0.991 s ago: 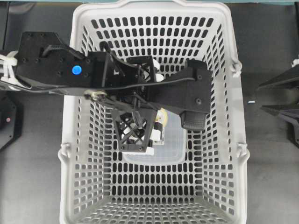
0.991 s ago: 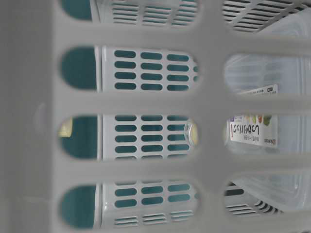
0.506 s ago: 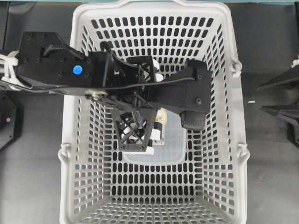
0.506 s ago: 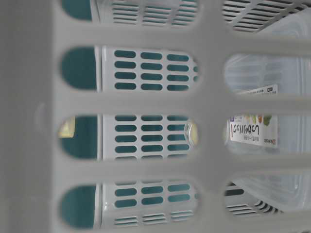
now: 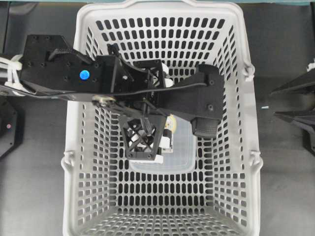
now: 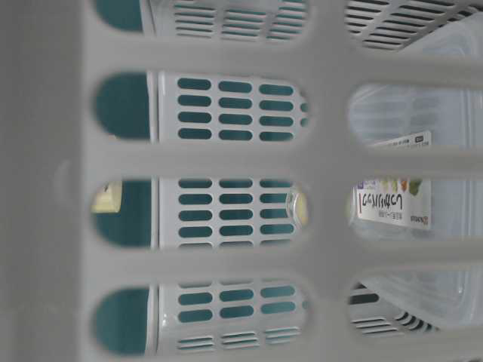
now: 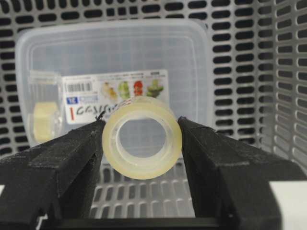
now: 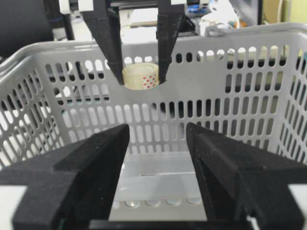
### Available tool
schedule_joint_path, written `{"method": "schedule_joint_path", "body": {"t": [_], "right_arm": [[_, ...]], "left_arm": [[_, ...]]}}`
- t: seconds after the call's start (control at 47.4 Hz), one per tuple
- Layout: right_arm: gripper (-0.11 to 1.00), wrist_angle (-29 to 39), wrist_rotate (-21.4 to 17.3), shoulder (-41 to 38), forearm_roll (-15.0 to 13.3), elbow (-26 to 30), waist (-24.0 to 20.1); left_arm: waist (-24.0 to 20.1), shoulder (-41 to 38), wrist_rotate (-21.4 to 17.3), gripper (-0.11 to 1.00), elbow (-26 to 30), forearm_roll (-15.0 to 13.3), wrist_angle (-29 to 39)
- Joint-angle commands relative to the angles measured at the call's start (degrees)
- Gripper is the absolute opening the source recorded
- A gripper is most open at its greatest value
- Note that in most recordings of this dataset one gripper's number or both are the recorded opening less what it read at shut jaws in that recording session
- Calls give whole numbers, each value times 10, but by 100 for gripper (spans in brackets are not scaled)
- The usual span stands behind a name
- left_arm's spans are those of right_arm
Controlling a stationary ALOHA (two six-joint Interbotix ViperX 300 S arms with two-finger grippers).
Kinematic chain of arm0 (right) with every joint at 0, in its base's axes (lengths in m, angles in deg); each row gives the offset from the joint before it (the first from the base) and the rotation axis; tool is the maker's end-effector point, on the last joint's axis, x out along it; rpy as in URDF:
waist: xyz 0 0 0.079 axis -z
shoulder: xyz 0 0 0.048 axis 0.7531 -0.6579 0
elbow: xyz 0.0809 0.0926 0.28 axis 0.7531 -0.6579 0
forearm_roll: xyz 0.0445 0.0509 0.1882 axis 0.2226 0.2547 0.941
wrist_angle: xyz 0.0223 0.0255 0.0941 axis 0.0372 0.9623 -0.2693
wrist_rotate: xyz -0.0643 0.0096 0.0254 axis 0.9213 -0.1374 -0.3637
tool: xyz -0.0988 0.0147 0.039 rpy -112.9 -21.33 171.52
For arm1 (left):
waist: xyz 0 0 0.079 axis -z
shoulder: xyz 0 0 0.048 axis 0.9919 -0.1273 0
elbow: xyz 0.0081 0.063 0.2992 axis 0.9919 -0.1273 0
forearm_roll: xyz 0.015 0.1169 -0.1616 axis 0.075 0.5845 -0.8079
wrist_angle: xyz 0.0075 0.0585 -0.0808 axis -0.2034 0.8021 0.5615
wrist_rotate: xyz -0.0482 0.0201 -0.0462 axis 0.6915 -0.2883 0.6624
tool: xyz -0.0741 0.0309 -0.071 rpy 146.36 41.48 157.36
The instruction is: Pick up the cellophane tape from the shopping basket with the left arm.
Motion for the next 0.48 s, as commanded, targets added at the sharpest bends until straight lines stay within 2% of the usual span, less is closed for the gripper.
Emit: {"method": "schedule_joint_path", "body": {"t": [0.0, 0.464], "right_arm": [[49, -4, 0, -4, 2, 4, -2], [49, -3, 0, -4, 2, 4, -1]], "left_arm": [[1, 8, -1, 50, 5, 2, -2], [1, 4, -3, 50, 5, 2, -3]]}}
